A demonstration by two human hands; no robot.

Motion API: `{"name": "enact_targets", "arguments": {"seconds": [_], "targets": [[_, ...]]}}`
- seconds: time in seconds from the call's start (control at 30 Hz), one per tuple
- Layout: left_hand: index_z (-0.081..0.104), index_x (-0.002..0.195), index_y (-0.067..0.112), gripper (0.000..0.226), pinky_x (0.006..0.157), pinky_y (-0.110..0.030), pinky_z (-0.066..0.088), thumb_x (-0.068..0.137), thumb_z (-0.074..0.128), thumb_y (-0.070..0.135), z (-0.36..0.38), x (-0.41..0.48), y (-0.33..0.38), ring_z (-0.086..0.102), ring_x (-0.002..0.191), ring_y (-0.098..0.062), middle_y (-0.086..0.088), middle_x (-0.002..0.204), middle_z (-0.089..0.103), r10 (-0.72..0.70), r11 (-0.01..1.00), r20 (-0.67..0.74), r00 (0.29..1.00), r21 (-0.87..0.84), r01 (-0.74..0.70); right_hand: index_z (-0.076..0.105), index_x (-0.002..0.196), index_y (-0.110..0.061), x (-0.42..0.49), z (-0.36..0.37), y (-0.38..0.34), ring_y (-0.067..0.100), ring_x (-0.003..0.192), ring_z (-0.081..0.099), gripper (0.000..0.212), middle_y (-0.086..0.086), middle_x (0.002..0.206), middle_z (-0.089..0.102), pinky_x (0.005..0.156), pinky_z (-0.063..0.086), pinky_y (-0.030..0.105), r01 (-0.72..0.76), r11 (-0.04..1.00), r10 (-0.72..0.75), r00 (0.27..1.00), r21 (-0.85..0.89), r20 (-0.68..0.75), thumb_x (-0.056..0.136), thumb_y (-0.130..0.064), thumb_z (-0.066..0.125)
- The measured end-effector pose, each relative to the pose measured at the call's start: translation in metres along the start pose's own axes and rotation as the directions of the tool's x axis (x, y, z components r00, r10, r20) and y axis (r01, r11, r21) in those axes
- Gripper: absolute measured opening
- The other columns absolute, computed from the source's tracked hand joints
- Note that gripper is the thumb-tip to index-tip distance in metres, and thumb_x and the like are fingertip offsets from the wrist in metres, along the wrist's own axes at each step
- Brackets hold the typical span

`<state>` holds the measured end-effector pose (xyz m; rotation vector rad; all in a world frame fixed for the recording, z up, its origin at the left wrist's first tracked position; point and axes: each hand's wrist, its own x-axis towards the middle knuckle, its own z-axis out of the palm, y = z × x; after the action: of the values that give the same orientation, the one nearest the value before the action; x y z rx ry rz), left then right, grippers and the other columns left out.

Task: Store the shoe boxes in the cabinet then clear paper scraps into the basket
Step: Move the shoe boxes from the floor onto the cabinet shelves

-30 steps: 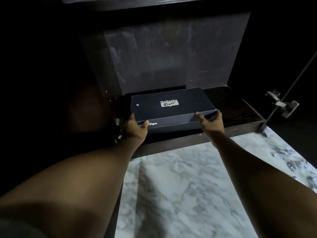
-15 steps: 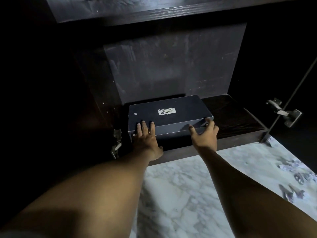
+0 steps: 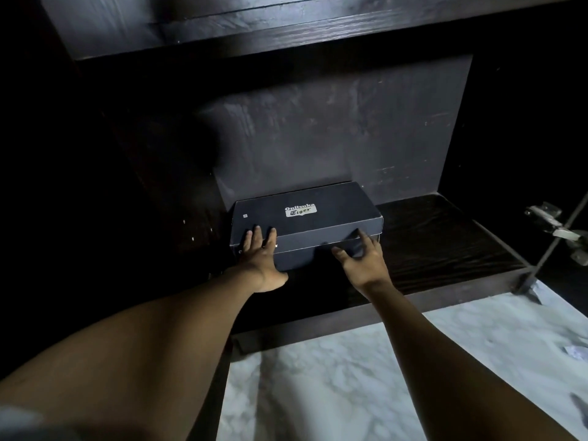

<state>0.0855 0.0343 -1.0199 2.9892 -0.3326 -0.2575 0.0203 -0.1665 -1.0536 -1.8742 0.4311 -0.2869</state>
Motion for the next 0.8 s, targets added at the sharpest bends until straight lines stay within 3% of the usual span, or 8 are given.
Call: {"name": "enact_targets", "arguments": {"seconds": [0.2, 0.3, 0.33, 0.4, 0.5, 0.63, 0.73, 0.8], "targets": [[-0.008, 0.154, 0.031, 0.105, 0.122, -0.043, 0.005, 0.082, 0.066, 0.043, -0.002, 0.014, -0.004, -0.019, 0.148, -0.023, -0.003, 0.161, -0.022, -0.005, 1.000, -0.001, 1.000, -0.007, 0.005, 0.036, 0.152, -0.015, 0.013, 0.011, -0.010, 0.024, 0.148, 0.025, 0.075, 0.006, 0.161, 0.023, 0.120, 0.017, 0.031, -0.037, 0.999, 0.037, 0.999, 0.001, 0.039, 0.088, -0.032, 0.072], [-0.008, 0.154, 0.031, 0.103, 0.122, -0.043, 0.004, 0.083, 0.066, 0.044, -0.010, 0.015, -0.003, -0.017, 0.149, -0.023, -0.004, 0.161, -0.021, 0.005, 1.000, 0.038, 0.999, 0.016, -0.005, 0.054, 0.135, -0.017, 0.022, 0.011, -0.009, 0.021, 0.129, 0.052, 0.052, 0.002, 0.133, 0.056, 0.112, 0.036, 0.031, -0.072, 0.994, 0.072, 0.997, 0.077, 0.005, 0.087, -0.026, 0.073], [-0.007, 0.155, 0.030, 0.101, 0.122, -0.044, 0.005, 0.085, 0.065, 0.044, -0.014, 0.015, -0.002, -0.015, 0.149, -0.024, -0.006, 0.162, -0.019, 0.007, 1.000, 0.049, 0.999, 0.030, -0.008, 0.056, 0.130, -0.019, 0.020, 0.008, -0.011, 0.017, 0.119, 0.057, 0.044, -0.002, 0.118, 0.060, 0.106, 0.039, 0.026, -0.080, 0.993, 0.080, 0.997, 0.086, 0.002, 0.089, -0.021, 0.071], [-0.004, 0.155, 0.028, 0.097, 0.121, -0.045, 0.008, 0.087, 0.062, 0.045, -0.019, 0.013, -0.001, -0.010, 0.150, -0.026, -0.009, 0.162, -0.015, 0.004, 0.999, 0.064, 0.998, 0.050, -0.007, 0.051, 0.139, -0.016, 0.017, 0.002, -0.012, 0.016, 0.115, 0.058, 0.048, -0.004, 0.107, 0.058, 0.105, 0.041, 0.027, -0.092, 0.991, 0.093, 0.996, 0.099, 0.000, 0.093, -0.015, 0.066], [0.002, 0.156, 0.027, 0.092, 0.121, -0.044, 0.015, 0.087, 0.060, 0.047, -0.025, 0.005, 0.007, 0.001, 0.150, -0.027, -0.010, 0.163, 0.001, 0.016, 0.997, 0.043, 0.999, 0.068, -0.018, 0.043, 0.145, -0.016, 0.007, -0.014, -0.017, 0.023, 0.122, 0.055, 0.054, 0.000, 0.116, 0.054, 0.109, 0.042, 0.035, -0.101, 0.992, 0.101, 0.995, 0.068, 0.013, 0.095, -0.016, 0.062], [0.017, 0.154, 0.027, 0.082, 0.116, -0.037, 0.028, 0.086, 0.059, 0.045, -0.037, -0.014, 0.033, 0.027, 0.144, -0.025, -0.005, 0.156, 0.030, 0.112, 0.993, -0.027, 0.993, 0.049, -0.110, 0.044, 0.145, -0.021, -0.009, -0.043, -0.024, 0.019, 0.122, 0.055, 0.055, -0.001, 0.132, 0.056, 0.101, 0.045, 0.029, -0.062, 0.998, 0.062, 0.998, -0.006, -0.017, 0.094, -0.026, 0.064], [0.020, 0.153, 0.032, 0.077, 0.112, -0.037, 0.036, 0.086, 0.057, 0.044, -0.048, -0.031, 0.066, 0.038, 0.139, -0.025, -0.003, 0.153, 0.037, 0.187, 0.982, -0.033, 0.982, -0.001, -0.187, 0.050, 0.140, -0.022, -0.027, -0.076, -0.033, 0.017, 0.117, 0.059, 0.050, -0.002, 0.124, 0.063, 0.104, 0.046, 0.034, -0.017, 0.998, 0.012, 0.997, -0.063, -0.081, 0.093, -0.031, 0.066], [0.022, 0.153, 0.030, 0.071, 0.111, -0.036, 0.036, 0.091, 0.055, 0.041, -0.056, -0.045, 0.093, 0.039, 0.138, -0.026, -0.003, 0.153, 0.038, 0.264, 0.964, -0.032, 0.964, -0.036, -0.265, 0.048, 0.142, -0.020, -0.041, -0.103, -0.040, 0.019, 0.122, 0.056, 0.053, 0.001, 0.131, 0.061, 0.104, 0.043, 0.031, -0.014, 0.991, -0.003, 0.991, -0.130, -0.130, 0.094, -0.035, 0.064]]}}
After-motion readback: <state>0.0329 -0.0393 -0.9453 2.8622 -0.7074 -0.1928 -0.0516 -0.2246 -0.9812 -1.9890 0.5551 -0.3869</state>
